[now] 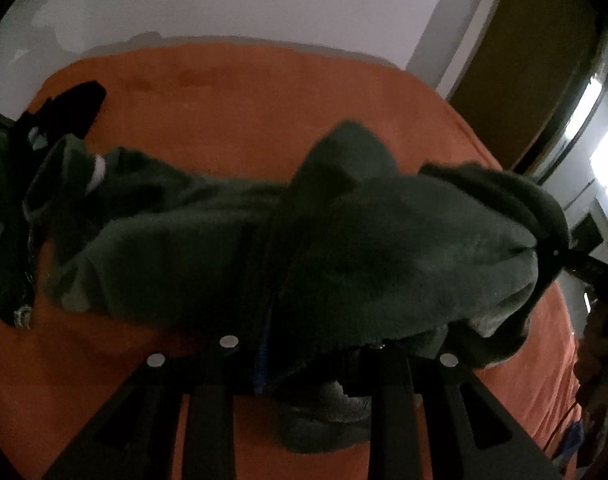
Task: Fold clothes
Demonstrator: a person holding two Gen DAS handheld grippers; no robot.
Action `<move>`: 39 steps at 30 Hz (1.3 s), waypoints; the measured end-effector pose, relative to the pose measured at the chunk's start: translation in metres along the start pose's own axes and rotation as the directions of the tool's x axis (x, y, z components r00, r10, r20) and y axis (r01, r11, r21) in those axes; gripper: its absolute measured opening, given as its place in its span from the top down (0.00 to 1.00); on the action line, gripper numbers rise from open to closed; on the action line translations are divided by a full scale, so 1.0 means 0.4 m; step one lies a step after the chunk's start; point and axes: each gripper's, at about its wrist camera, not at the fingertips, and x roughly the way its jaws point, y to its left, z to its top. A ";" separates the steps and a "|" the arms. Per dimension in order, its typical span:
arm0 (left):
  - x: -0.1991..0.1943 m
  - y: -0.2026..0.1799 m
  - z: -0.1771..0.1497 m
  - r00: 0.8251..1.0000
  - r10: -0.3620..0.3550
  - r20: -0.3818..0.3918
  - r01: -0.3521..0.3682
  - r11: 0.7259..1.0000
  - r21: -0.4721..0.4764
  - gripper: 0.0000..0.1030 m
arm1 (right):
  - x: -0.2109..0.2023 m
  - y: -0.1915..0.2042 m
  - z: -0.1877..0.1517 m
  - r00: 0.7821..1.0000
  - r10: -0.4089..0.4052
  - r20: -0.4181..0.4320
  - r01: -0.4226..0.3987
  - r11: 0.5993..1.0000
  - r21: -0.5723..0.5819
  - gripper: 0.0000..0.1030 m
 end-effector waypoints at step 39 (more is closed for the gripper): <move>0.138 -0.049 -0.204 0.977 0.051 -0.208 -0.062 0.997 -0.047 0.45 | 0.186 0.040 -0.285 0.978 0.020 -0.209 -0.029 0.999 -0.042 0.22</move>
